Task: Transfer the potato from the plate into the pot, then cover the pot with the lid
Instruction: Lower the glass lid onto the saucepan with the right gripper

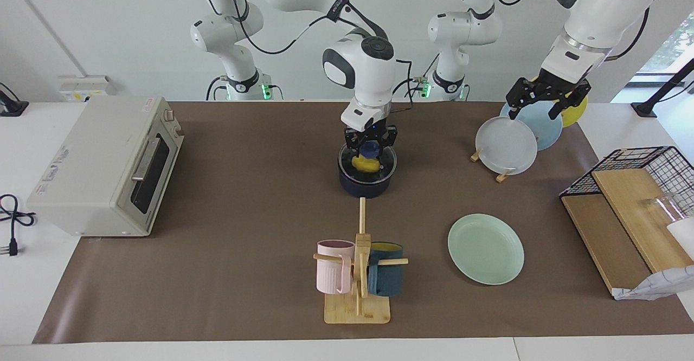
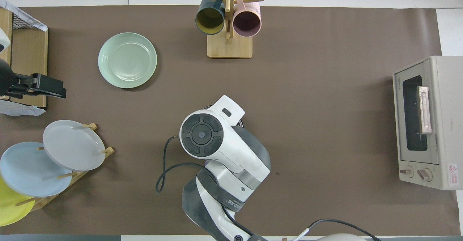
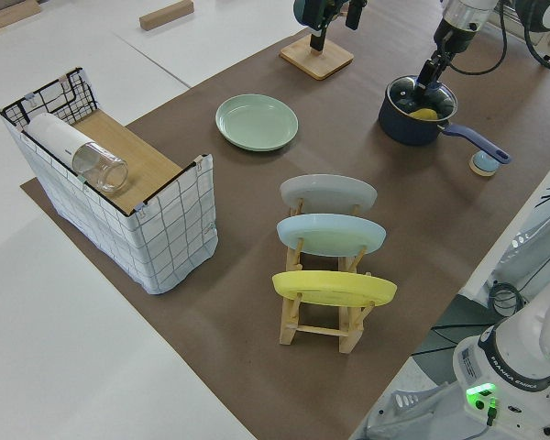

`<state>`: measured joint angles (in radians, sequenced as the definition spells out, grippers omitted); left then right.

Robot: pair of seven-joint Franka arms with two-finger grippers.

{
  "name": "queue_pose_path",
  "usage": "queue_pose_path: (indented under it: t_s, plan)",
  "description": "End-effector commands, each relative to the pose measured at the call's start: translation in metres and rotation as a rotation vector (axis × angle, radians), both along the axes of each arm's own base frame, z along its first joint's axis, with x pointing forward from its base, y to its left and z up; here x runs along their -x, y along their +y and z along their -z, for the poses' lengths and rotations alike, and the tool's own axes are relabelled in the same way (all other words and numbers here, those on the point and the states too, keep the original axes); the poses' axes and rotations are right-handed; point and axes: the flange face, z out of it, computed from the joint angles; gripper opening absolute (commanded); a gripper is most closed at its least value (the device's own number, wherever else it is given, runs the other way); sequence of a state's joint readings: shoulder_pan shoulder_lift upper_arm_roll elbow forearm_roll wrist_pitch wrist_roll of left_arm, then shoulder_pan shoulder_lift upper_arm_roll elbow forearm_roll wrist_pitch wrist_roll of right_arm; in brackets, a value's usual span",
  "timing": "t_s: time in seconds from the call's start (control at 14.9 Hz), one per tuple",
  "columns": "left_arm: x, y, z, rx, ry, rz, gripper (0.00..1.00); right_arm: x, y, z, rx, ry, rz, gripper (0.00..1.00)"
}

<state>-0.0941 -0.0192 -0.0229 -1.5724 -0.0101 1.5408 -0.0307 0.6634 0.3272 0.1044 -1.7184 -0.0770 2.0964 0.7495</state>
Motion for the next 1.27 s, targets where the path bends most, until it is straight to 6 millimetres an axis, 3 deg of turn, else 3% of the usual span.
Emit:
queue_pose_path:
  t_s: [0.0,0.6,0.74,0.94,1.0,1.07,1.2]
  plan:
    - [0.0005,0.0037,-0.0043,0.000,-0.010,0.009,1.00,0.0045,-0.0058,0.0003,-0.003,-0.021,-0.027,0.00]
    - [0.0012,0.0021,-0.0039,0.000,-0.005,0.012,1.00,0.0066,-0.0082,0.0056,-0.007,-0.026,-0.029,0.00]
    - [0.0012,0.0021,-0.0039,0.000,-0.005,0.012,1.00,0.0066,-0.0082,0.0056,-0.007,-0.026,-0.027,0.05]
    - [0.0012,0.0021,-0.0039,0.000,-0.005,0.012,1.00,0.0066,-0.0082,0.0056,-0.007,-0.026,-0.027,0.39]
    - [0.0012,0.0021,-0.0039,0.000,-0.005,0.012,1.00,0.0066,-0.0083,0.0056,-0.006,-0.027,-0.028,0.47]
    - [0.0012,0.0021,-0.0039,0.000,-0.005,0.010,1.00,0.0062,-0.0082,0.0049,-0.004,-0.030,-0.032,0.64]
    - [0.0011,0.0029,-0.0039,0.000,-0.005,0.009,1.00,0.0047,-0.0085,0.0035,0.013,-0.045,-0.045,0.81]
